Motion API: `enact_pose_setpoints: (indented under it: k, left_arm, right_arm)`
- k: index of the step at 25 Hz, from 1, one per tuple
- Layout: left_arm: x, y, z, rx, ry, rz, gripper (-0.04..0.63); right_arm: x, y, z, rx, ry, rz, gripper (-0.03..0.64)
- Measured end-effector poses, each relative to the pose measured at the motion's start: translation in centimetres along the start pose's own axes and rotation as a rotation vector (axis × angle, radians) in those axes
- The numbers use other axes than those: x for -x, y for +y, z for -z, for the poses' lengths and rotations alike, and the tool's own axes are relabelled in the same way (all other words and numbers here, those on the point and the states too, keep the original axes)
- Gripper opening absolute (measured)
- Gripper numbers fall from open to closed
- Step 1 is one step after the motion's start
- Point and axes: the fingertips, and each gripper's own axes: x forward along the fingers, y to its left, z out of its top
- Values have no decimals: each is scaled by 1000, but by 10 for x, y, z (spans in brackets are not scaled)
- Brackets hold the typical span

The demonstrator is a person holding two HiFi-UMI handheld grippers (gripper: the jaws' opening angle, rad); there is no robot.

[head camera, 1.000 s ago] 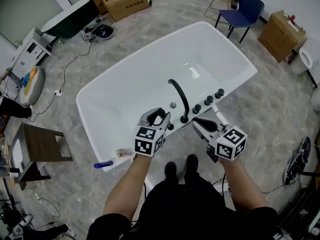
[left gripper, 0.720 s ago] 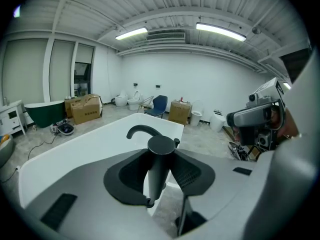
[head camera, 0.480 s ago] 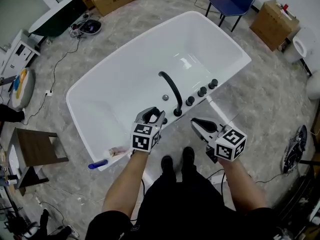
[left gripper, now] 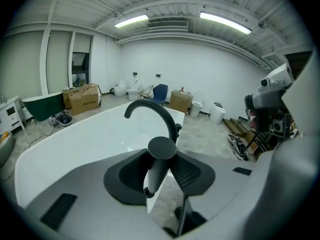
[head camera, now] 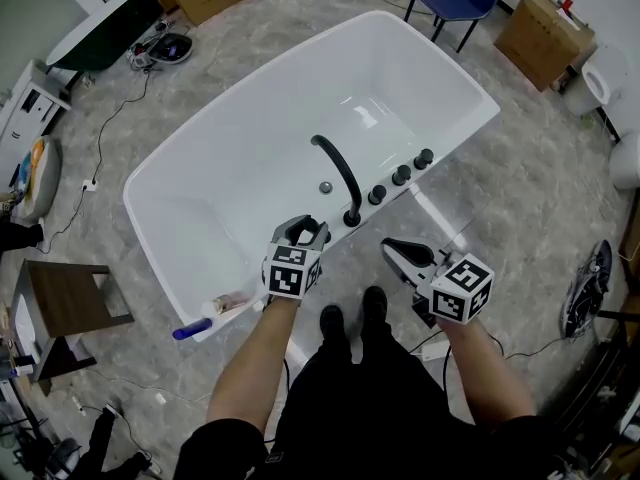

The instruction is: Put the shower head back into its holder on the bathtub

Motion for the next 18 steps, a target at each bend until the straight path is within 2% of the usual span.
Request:
enact_pose_setpoints:
  k: [7, 12, 18]
  left_arm:
    - [-16, 5, 21, -12, 52, -1, 150]
    - [-24, 7, 28, 15, 75, -1, 152]
    - [-36, 9, 46, 5, 128, -12, 152]
  right_arm:
    - [5, -1, 12, -11, 21, 12, 29]
    - [9, -1, 14, -21, 10, 26, 28]
    - [13, -4, 14, -28, -2, 32, 26]
